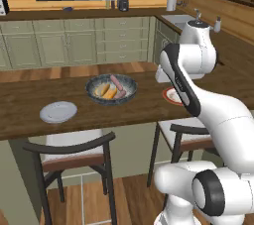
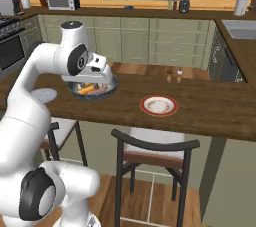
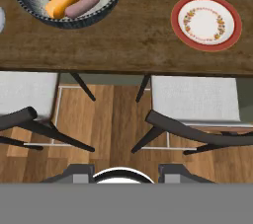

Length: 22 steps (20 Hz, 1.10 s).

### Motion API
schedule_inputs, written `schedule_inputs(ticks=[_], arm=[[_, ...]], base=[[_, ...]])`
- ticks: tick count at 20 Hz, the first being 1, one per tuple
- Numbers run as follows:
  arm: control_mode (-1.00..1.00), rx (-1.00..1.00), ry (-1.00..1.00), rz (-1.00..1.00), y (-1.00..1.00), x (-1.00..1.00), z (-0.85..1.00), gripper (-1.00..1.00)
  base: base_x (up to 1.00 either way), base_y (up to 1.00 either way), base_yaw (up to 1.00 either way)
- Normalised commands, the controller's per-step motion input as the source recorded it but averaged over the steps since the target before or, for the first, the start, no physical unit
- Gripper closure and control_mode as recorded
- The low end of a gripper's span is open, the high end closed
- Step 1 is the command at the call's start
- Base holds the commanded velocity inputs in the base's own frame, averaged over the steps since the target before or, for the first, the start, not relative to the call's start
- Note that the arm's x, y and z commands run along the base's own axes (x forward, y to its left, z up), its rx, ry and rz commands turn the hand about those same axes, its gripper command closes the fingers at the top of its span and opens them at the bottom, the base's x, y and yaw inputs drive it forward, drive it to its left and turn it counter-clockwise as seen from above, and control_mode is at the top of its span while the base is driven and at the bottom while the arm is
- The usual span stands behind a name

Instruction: Place one bun and one sausage from the bowl on each plate.

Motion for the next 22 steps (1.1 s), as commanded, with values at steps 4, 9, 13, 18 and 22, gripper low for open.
schedule_inputs(ticks=[4, 9, 13, 18, 22], arm=[[1.0, 0.0, 0.0, 0.0, 0.03, 0.0, 0.0, -1.0], [1.0, 0.0, 0.0, 0.0, 0.0, 0.0, 0.0, -1.0], [1.0, 0.0, 0.0, 0.0, 0.0, 0.0, 0.0, -1.0], [1.0, 0.0, 0.0, 0.0, 0.0, 0.0, 0.0, -1.0], [1.0, 0.0, 0.0, 0.0, 0.0, 0.0, 0.0, -1.0]], base=[[0.01, 0.39, -0.08], [0.17, 0.78, -0.04], [0.4, 0.21, 0.04], [0.93, -0.03, 0.09], [1.0, -0.02, 0.09]])
